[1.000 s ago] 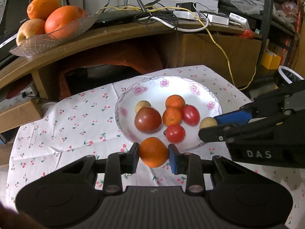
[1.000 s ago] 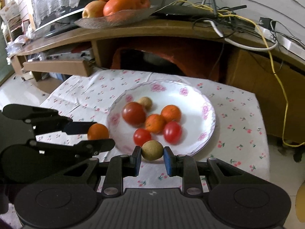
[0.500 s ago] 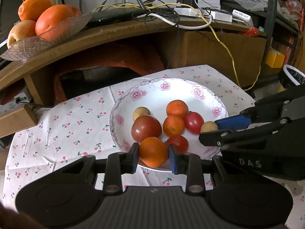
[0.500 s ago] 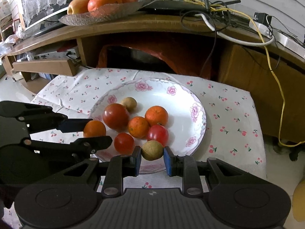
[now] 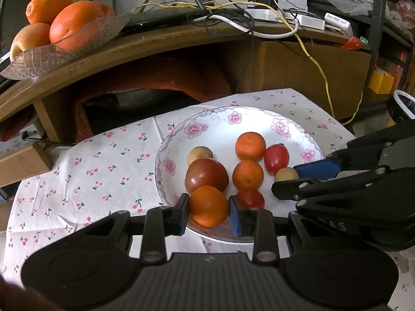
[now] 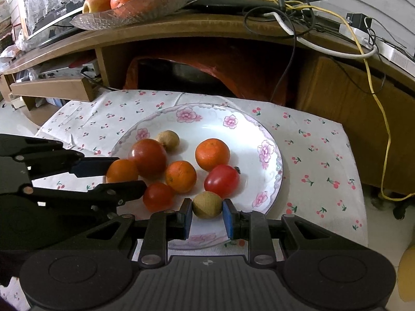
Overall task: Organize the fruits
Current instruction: 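Open both tools to release the orange and kiwi into the bowl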
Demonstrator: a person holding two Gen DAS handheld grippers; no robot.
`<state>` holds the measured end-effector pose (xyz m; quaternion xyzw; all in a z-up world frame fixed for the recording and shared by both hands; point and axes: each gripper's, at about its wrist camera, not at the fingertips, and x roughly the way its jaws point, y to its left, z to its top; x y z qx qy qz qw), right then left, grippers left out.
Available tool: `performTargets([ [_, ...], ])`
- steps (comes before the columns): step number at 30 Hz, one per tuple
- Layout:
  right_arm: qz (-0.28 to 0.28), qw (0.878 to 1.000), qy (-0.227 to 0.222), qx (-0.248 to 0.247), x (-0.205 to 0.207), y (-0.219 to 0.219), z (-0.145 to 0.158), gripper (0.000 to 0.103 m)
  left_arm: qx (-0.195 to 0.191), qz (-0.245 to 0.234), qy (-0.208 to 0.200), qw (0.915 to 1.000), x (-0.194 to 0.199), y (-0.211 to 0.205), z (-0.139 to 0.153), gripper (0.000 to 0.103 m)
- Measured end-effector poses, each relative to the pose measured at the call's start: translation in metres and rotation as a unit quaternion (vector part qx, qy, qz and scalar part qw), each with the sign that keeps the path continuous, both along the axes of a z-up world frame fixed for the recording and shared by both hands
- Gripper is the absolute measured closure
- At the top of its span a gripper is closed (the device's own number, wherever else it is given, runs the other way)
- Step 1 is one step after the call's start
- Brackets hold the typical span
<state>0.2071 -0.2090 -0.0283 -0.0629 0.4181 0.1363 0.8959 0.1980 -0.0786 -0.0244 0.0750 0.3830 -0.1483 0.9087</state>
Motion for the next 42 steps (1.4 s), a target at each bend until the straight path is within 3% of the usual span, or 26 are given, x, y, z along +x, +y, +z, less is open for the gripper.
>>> performTargets([
  [12, -0.016, 1.0, -0.005, 0.001, 0.007, -0.002, 0.0, 0.074, -0.013, 0.014, 0.011, 0.9998, 0.008, 0.0, -0.003, 0.065],
  [23, -0.028, 1.0, -0.007, 0.007, 0.006, -0.008, 0.006, 0.063, -0.022, 0.024, 0.014, 0.9994, 0.008, 0.001, 0.001, 0.063],
  [32, -0.034, 0.999, -0.019, 0.013, 0.002, -0.011, 0.016, 0.054, -0.023, 0.033, -0.005, 0.9992, 0.001, 0.003, 0.009, 0.056],
  [42, -0.045, 0.998, -0.033, 0.011, -0.003, -0.015, 0.023, 0.042, -0.015, 0.055, -0.028, 0.998, -0.008, 0.007, 0.015, 0.036],
])
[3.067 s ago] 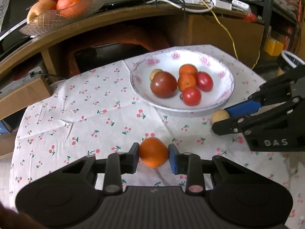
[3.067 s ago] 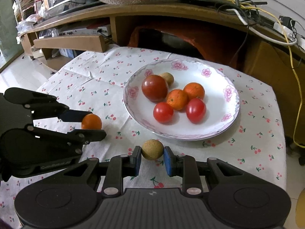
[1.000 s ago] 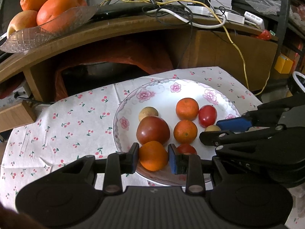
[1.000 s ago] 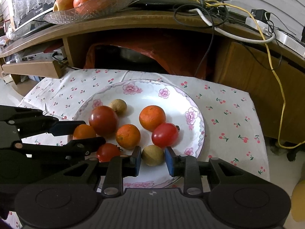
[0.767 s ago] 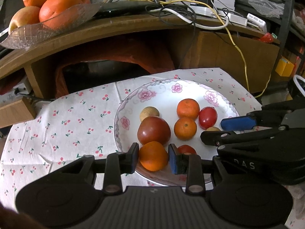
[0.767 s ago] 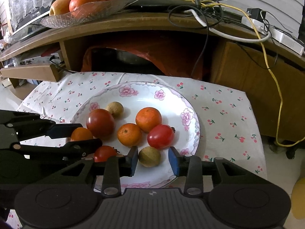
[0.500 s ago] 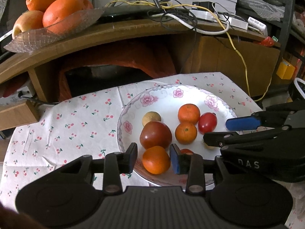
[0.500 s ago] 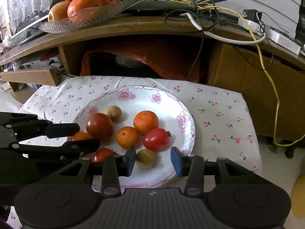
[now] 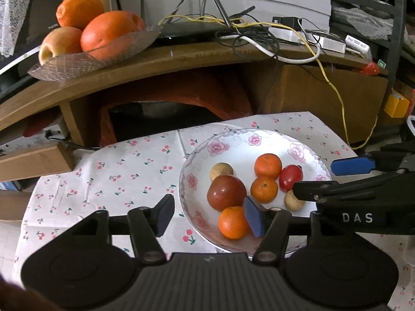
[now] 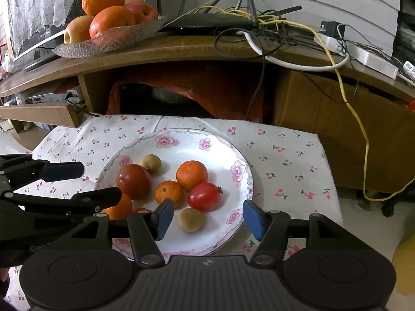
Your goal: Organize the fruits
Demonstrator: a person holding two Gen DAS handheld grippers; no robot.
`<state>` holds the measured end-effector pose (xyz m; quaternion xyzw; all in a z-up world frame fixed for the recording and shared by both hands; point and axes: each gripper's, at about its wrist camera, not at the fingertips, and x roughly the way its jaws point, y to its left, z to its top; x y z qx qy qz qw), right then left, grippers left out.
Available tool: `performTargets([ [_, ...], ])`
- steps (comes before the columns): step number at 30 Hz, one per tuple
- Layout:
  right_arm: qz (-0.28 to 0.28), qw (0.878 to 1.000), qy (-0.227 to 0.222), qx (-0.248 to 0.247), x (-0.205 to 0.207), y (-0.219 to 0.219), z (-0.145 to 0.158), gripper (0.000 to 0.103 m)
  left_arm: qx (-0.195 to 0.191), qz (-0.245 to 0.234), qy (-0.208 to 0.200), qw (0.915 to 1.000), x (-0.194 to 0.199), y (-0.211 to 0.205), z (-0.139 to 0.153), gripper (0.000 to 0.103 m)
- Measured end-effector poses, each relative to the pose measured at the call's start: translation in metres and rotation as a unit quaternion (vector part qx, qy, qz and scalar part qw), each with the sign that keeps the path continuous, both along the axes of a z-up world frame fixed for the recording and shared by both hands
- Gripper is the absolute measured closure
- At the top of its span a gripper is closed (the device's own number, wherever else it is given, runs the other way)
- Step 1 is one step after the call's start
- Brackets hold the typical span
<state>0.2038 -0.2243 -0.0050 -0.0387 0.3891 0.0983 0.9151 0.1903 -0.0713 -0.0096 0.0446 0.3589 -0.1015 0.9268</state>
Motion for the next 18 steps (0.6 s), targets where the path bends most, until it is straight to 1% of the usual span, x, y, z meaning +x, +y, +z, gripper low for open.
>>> performTargets([
  [2, -0.001, 1.0, -0.002, 0.0, -0.002, 0.0, 0.002, 0.042, 0.0, 0.003, -0.003, 1.0, -0.002, 0.002, 0.002, 0.033],
  [8, -0.009, 1.0, -0.006, -0.004, -0.014, 0.0, 0.006, 0.038, 0.0, 0.013, -0.008, 0.9999, -0.012, 0.006, 0.007, 0.018],
  [10, -0.012, 1.0, -0.007, -0.007, -0.018, 0.001, 0.008, 0.037, 0.009, 0.019, -0.013, 0.9997, -0.017, 0.006, 0.009, 0.009],
  [12, -0.013, 1.0, -0.011, -0.008, -0.024, 0.001, 0.011, 0.037, 0.018, 0.025, -0.017, 0.9994, -0.023, 0.006, 0.01, 0.005],
  [14, -0.016, 1.0, -0.012, -0.008, -0.029, 0.001, 0.014, 0.037, 0.021, 0.031, -0.018, 0.9991, -0.028, 0.008, 0.012, 0.002],
  [16, -0.018, 1.0, -0.013, -0.006, -0.035, 0.002, 0.017, 0.037, 0.016, 0.037, -0.017, 0.999, -0.033, 0.01, 0.013, 0.0],
  [18, -0.021, 1.0, -0.013, -0.003, -0.042, 0.002, 0.019, 0.037, 0.009, 0.045, -0.016, 0.9988, -0.038, 0.014, 0.015, 0.0],
])
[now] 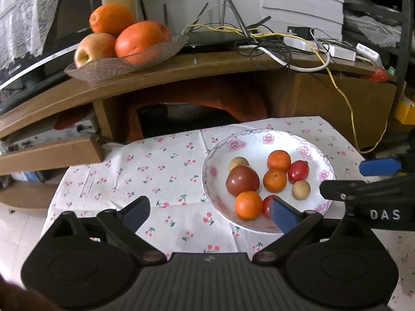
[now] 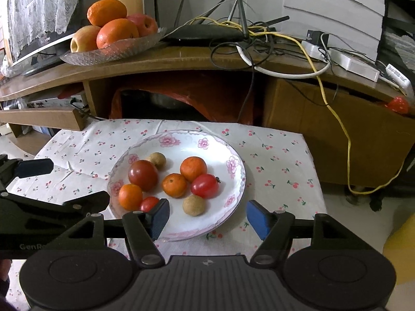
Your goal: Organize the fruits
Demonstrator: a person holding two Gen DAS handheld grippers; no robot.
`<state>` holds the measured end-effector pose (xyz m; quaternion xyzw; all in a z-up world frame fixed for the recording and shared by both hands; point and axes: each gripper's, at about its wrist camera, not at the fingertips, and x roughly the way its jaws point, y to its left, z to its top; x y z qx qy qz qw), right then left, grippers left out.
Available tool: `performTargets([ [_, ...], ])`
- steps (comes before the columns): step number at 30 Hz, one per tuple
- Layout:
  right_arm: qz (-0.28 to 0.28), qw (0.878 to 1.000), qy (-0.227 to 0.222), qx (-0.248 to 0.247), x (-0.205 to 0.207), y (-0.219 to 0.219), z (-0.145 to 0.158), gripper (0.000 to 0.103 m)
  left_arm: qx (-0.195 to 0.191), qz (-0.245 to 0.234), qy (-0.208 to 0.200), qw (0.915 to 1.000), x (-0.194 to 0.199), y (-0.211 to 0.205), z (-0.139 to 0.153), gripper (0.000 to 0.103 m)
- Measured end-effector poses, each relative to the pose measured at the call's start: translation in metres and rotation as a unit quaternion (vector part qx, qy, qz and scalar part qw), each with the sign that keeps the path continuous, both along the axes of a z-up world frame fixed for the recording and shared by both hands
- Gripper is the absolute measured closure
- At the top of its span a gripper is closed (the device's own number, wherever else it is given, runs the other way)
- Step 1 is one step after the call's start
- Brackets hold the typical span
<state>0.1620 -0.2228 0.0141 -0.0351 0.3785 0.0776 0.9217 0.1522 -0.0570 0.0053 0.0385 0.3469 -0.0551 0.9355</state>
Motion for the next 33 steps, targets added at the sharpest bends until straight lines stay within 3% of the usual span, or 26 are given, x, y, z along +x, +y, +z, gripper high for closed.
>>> performTargets([
  [10, -0.007, 1.0, 0.001, 0.014, -0.032, 0.003, 0.008, 0.036, -0.014, 0.029, 0.007, 0.9995, -0.025, 0.007, 0.005, 0.0],
  [14, -0.007, 1.0, 0.004, 0.012, -0.04, 0.005, 0.009, 0.036, 0.006, 0.035, 0.008, 0.9994, -0.036, 0.003, 0.005, 0.0],
  [19, -0.009, 1.0, 0.005, 0.014, -0.051, 0.006, 0.012, 0.036, 0.057, 0.037, 0.0, 0.9977, -0.051, -0.007, 0.01, 0.0],
  [33, -0.019, 0.999, 0.004, 0.026, -0.083, 0.008, 0.019, 0.035, 0.026, 0.042, 0.015, 0.9987, -0.08, 0.001, 0.018, 0.0],
])
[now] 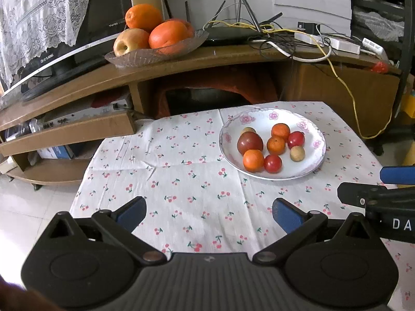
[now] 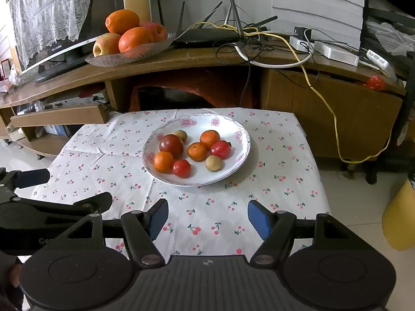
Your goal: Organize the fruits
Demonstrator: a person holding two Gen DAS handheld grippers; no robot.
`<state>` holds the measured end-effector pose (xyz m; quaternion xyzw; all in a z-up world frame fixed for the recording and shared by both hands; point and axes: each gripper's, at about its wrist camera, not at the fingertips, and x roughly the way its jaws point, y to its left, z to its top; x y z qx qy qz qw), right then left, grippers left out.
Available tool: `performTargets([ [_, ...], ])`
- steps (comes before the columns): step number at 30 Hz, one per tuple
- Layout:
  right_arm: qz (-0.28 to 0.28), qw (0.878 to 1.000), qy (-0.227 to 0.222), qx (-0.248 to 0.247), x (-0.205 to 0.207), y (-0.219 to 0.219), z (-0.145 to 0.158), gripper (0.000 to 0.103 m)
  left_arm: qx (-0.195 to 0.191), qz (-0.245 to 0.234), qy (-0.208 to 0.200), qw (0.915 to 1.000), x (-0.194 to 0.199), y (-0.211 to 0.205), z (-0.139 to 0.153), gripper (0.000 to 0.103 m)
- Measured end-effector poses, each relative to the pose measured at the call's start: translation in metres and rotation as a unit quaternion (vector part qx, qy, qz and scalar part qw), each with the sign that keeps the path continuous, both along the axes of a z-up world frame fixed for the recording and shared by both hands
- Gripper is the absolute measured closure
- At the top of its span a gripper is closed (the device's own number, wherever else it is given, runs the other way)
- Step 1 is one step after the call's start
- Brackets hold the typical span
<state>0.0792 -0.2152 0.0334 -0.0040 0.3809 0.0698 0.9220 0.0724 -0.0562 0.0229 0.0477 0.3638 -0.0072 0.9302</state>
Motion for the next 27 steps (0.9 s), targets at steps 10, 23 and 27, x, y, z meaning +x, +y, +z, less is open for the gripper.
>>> performTargets([
  [10, -0.005, 1.0, 0.009, -0.006, -0.02, 0.002, -0.001, 0.035, 0.003, -0.002, 0.007, 1.0, -0.019, 0.0, -0.001, 0.0],
  [23, -0.012, 1.0, 0.019, -0.004, -0.032, 0.003, -0.003, 0.035, 0.003, 0.004, 0.014, 0.9999, -0.033, 0.001, -0.003, 0.0],
  [27, -0.015, 1.0, 0.02, -0.005, -0.034, 0.004, -0.004, 0.035, 0.004, 0.004, 0.015, 0.9999, -0.035, 0.001, -0.004, 0.0],
])
